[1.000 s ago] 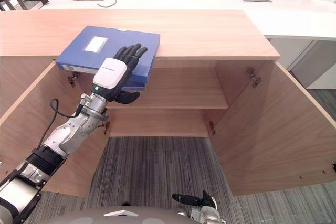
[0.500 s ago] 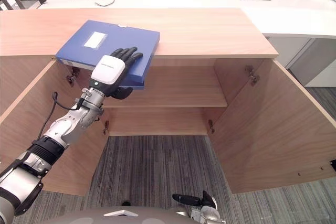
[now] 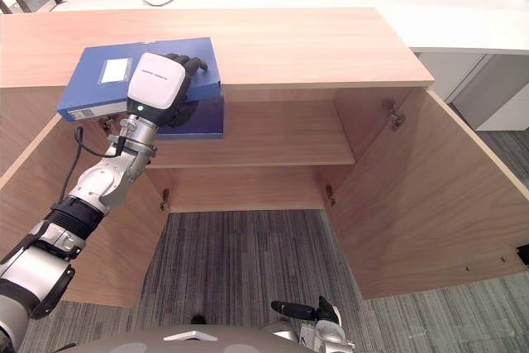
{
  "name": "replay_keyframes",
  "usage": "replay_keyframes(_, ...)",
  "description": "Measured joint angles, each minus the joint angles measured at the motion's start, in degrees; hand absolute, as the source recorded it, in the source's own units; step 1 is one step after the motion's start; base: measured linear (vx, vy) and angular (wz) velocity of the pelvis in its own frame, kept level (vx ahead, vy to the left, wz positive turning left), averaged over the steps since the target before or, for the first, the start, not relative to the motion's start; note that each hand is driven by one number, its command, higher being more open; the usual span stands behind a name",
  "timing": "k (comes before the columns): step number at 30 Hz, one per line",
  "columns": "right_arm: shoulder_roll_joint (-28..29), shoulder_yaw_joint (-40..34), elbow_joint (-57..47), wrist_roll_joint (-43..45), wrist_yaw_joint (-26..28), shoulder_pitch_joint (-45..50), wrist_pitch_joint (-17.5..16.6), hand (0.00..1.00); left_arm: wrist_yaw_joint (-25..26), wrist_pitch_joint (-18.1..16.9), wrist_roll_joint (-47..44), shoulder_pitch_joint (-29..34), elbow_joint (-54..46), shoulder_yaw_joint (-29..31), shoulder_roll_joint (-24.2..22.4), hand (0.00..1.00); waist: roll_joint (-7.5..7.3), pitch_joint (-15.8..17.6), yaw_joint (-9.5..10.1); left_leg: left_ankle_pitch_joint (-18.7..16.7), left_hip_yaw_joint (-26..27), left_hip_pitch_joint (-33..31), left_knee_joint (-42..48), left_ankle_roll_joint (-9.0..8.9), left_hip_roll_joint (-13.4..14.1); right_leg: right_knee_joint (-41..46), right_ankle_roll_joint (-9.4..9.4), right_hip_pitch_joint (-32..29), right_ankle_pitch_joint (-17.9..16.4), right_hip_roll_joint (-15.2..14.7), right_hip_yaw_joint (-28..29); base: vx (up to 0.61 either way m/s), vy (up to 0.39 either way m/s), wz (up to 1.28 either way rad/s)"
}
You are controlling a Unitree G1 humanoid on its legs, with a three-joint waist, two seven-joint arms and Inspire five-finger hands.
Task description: Walk over to the cabinet, pick up the folder, carry it to the office cabinet, place the folder inside the office cabinet, then close the office cabinet door
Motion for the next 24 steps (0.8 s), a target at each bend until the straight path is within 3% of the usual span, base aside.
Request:
replay_keyframes(8,0.0,0.1,0.0,0.0,-0.4,-0.4,0.0,1.0,0.0,-0.1,0.0,0.0,0.3,1.0,-0.7,0.0,-0.13,0.3,0.2,0.0,0.0,0.0,0.0,-0.02,0.0,0.0,0.05,0.0,0.0,0.0,0.0,0.0,0.0,0.0)
replay_keyframes(12,0.0,0.2,0.0,0.0,-0.4,-0.5,0.0,1.0,-1.2,0.7,-0.2,5.5,-9.1,1.5,-1.9,0.0,-0.08,0.3,0.34,0.0,-0.2,0.0,0.0,-0.02,0.0,0.1,0.08,0.0,0.0,0.0,-0.3,0.0,0.0,0.01)
replay_keyframes(17,0.0,0.2,0.2,0.0,-0.4,-0.5,0.0,1.0,-2.6,-4.5,-0.4,12.7,-21.5,-1.3,-2.8,0.0,0.02,0.3,0.92,0.0,-0.6,0.0,0.0,-0.04,0.0,0.9,0.35,-0.1,-0.2,0.0,-0.7,0.0,0.0,0.04)
replay_keyframes(20,-0.1,0.3,0.2,0.0,-0.4,-0.5,0.0,1.0,-3.2,-7.8,-1.3,13.9,-24.2,-1.9,-3.4,0.0,0.12,0.3,1.32,0.0,-0.5,0.0,0.0,-0.01,0.2,1.0,0.38,-0.1,-0.2,0.0,-0.8,0.0,0.0,0.0)
replay_keyframes(24,-0.8,0.2,0.8,0.0,-0.4,0.0,0.0,1.0,-4.1,-9.3,-5.1,14.3,-27.7,-1.9,-5.3,0.0,0.78,-0.1,1.84,0.1,-0.5,-0.7,0.0,0.08,0.5,3.0,1.21,-1.8,-0.6,-0.1,-0.2,0.0,0.0,0.0)
